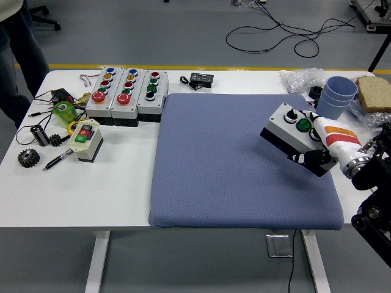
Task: Pick up the button,place it on the desk,press the button,press the button
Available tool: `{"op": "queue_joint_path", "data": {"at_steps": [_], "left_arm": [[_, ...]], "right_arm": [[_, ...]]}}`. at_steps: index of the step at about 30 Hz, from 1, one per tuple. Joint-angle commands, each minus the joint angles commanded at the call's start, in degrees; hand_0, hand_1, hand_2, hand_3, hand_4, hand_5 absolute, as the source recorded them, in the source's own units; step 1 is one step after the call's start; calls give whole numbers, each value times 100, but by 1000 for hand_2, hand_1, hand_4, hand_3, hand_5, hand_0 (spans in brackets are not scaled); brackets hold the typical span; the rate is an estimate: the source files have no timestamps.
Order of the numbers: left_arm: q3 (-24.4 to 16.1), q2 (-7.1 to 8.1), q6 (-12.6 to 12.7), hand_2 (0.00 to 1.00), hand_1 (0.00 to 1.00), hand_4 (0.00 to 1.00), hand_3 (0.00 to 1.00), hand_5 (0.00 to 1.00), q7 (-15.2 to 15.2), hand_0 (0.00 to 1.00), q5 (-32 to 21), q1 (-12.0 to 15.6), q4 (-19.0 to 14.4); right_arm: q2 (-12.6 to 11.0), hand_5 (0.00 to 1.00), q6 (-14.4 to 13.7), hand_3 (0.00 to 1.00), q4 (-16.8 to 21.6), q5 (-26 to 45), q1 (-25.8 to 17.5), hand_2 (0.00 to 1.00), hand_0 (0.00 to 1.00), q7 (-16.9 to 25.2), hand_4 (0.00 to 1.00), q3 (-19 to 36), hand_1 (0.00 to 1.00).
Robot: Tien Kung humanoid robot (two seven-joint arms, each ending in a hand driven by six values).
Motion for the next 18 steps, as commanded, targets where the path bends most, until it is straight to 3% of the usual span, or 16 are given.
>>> {"op": "queue_joint_path", "data": {"at_steps": [5,8,9,10,14,15,16,18], "left_arm": [[6,0,1,696,645,445,564,795,3,611,-12,-4,0],[23,0,4,696,645,445,564,795,2,611,-35,-6,0],[33,0,8,696,645,445,564,795,0,611,-57,-8,0],[44,0,11,696,645,445,563,795,-2,612,-76,-11,0],[72,0,12,696,645,445,563,795,-1,612,-113,-24,0],[71,0,12,696,645,445,563,795,-1,612,-113,-25,0],[66,0,13,696,644,445,564,794,1,612,-109,-26,0],[64,0,13,696,644,445,564,794,1,612,-107,-27,0]], "right_arm": [[-163,2,539,475,18,-22,589,372,10,1138,399,-710,107],[-174,2,624,475,-33,-145,801,372,10,1316,399,-1012,107],[-152,2,613,475,-114,-218,935,372,10,1364,399,-1199,107],[-110,2,587,481,-209,-283,1046,380,15,1428,470,-1362,99],[91,2,420,481,-547,-541,1286,380,15,1629,470,-1758,99],[147,2,384,481,-610,-584,1297,380,15,1650,470,-1781,99],[235,2,344,484,-698,-626,1301,396,21,1665,556,-1793,102],[267,2,329,484,-730,-642,1302,396,21,1671,556,-1797,102]]}}
